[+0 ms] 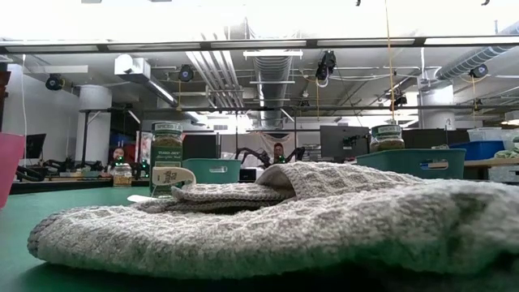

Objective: Sort spices by type
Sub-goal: Put the orange spice pack into the pink bin

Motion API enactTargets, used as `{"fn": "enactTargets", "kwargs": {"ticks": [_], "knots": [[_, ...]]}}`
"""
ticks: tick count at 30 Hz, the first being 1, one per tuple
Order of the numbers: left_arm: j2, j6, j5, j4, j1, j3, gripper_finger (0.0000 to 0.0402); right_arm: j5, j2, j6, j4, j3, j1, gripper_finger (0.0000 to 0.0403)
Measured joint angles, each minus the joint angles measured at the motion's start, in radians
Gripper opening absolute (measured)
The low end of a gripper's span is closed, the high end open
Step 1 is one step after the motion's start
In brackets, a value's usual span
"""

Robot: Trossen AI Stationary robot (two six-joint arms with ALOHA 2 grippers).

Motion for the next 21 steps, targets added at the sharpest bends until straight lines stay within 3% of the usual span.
{"fn": "enactTargets", "kwargs": {"ticks": [6,11,16,21], "knots": [[0.0,0.143,0.003,0.138,0.031,0.0,0.0199,0.024,0.032,0.035,-0.08,-0.002,0.001,0.0009],[0.012,0.151,0.103,0.159,0.077,0.0,0.02,0.025,0.036,0.035,-0.066,-0.002,0.0,0.0009],[0.062,0.195,0.109,0.175,0.087,0.0,0.0196,0.025,0.036,0.032,-0.068,-0.002,0.001,0.0009],[0.104,0.261,0.1,0.216,0.095,0.0,0.0145,0.025,0.036,0.032,-0.073,-0.002,0.001,0.0009]]}}
